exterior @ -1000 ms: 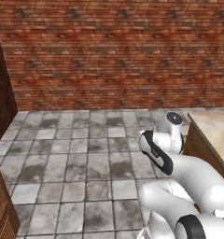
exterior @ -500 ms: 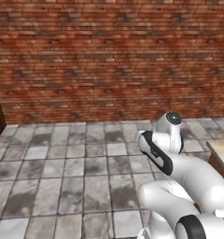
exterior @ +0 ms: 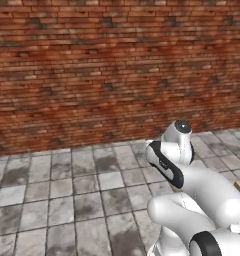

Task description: Place the large bottle from the dining counter next to the other large bottle outside the sink, and place the small bottle from the dining counter next to the other small bottle inside the sink.

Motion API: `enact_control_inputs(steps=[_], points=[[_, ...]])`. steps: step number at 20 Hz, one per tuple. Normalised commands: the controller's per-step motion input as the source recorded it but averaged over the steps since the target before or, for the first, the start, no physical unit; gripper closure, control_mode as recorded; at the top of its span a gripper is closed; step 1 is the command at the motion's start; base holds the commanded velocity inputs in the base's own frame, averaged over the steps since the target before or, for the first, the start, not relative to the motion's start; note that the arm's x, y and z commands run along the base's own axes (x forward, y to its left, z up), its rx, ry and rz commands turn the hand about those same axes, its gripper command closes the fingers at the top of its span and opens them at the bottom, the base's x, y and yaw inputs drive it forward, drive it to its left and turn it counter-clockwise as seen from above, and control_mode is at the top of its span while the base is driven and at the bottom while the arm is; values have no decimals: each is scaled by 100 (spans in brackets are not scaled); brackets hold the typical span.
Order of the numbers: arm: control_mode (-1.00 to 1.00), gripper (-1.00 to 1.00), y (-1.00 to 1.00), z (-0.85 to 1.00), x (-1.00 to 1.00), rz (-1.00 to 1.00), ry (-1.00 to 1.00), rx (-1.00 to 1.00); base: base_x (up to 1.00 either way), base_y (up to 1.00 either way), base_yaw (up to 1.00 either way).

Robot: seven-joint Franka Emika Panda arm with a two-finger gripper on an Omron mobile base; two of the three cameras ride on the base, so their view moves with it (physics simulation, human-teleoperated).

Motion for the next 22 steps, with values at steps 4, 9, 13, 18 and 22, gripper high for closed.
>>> enact_control_inputs(steps=[4,9,13,18,22], points=[[100,-100,0,0,0,0,0,0,80,37,-25],[100,-100,0,0,0,0,0,0,69,54,-27],[100,-100,0,0,0,0,0,0,56,51,-35],[100,-100,0,0,0,0,0,0,48,33,-40],[100,-100,0,0,0,0,0,0,51,10,-49]])
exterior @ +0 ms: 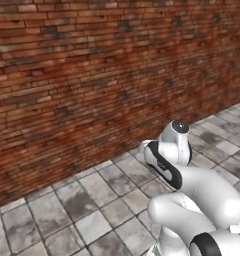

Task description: Place the large bottle from the dining counter next to the other large bottle outside the sink, and place the small bottle from the dining counter next to the other small bottle inside the sink.

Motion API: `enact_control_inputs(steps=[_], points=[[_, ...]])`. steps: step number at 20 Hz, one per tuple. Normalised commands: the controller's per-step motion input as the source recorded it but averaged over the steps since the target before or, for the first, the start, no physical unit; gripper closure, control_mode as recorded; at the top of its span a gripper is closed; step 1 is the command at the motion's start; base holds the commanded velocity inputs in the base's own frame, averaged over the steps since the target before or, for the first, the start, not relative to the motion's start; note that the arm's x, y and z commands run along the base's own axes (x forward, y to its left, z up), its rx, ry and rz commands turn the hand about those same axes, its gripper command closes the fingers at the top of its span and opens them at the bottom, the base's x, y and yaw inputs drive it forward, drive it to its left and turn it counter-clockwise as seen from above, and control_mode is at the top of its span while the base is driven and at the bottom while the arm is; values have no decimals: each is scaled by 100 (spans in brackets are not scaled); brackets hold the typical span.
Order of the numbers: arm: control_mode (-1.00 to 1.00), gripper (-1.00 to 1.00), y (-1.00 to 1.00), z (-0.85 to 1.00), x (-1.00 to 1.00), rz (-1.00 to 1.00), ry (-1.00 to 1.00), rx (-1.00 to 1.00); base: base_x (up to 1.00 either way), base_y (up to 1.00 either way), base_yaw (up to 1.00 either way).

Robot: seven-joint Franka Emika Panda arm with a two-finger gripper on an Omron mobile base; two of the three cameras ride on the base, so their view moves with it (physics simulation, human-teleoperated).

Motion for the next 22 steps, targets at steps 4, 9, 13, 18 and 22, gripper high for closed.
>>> enact_control_inputs(steps=[4,9,13,18,22], points=[[100,-100,0,0,0,0,0,0,59,1,-47],[100,-100,0,0,0,0,0,0,80,-10,-33],[100,-100,0,0,0,0,0,0,94,-21,-28],[100,-100,0,0,0,0,0,0,93,-23,-25],[100,-100,0,0,0,0,0,0,76,-29,-22]])
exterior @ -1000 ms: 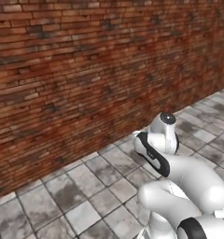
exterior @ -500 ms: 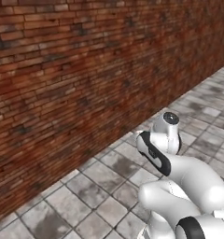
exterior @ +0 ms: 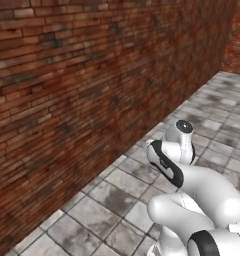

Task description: Place the large bottle from the dining counter next to the other large bottle outside the sink, and place the small bottle from the dining counter next to the other small bottle inside the sink.

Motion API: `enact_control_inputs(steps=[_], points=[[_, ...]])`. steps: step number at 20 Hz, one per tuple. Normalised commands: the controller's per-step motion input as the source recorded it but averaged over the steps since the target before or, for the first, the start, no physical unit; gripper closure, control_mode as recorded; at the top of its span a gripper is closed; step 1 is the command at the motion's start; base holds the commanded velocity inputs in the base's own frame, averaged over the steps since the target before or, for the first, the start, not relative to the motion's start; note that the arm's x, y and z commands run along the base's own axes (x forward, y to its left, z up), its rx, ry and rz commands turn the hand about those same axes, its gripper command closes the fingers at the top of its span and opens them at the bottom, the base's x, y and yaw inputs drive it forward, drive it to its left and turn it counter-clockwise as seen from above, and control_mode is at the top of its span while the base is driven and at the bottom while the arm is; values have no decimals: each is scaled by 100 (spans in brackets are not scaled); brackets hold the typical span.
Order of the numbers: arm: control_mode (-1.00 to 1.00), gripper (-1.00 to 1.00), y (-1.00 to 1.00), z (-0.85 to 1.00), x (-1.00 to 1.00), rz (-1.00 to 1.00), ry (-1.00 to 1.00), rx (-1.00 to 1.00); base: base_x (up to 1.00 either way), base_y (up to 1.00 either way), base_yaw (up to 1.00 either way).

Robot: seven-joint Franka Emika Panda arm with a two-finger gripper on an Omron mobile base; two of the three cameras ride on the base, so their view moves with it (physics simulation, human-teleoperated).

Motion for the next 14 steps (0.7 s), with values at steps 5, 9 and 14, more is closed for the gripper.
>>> enact_control_inputs(steps=[5,9,14], points=[[100,-100,0,0,0,0,0,0,50,-20,-31],[100,-100,0,0,0,0,0,0,31,-25,-37],[100,-100,0,0,0,0,0,0,12,-21,-42]])
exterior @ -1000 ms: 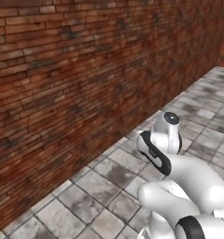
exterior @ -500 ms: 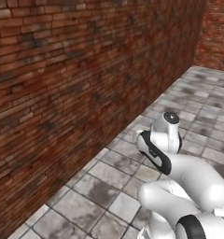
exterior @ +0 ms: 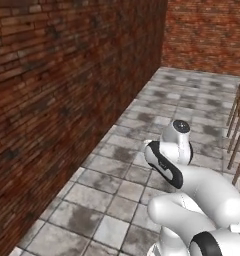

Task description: Place the large bottle from the dining counter next to the other large bottle outside the sink, and place the small bottle from the dining counter next to the other small bottle inside the sink.

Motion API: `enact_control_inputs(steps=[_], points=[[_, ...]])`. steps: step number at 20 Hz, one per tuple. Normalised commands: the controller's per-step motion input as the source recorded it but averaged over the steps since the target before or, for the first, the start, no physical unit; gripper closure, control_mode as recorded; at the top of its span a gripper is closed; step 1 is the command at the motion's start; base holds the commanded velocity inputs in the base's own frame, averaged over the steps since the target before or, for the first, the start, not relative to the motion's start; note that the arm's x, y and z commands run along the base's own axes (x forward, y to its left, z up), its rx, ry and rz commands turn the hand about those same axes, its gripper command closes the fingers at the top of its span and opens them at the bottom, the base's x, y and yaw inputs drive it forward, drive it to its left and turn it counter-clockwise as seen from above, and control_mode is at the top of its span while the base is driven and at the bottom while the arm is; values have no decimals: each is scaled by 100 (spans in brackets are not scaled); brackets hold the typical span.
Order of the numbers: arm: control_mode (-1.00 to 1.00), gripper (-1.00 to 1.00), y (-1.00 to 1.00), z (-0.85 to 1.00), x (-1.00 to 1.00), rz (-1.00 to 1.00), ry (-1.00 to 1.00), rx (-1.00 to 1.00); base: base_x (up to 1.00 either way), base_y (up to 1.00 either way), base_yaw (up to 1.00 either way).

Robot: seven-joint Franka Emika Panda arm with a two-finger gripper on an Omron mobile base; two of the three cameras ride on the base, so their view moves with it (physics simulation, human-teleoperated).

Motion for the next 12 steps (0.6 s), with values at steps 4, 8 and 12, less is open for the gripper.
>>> enact_control_inputs(steps=[4,8,12], points=[[100,-100,0,0,0,0,0,0,14,-15,-45],[100,-100,0,0,0,0,0,0,33,-7,-47],[100,-100,0,0,0,0,0,0,56,-2,-44]])
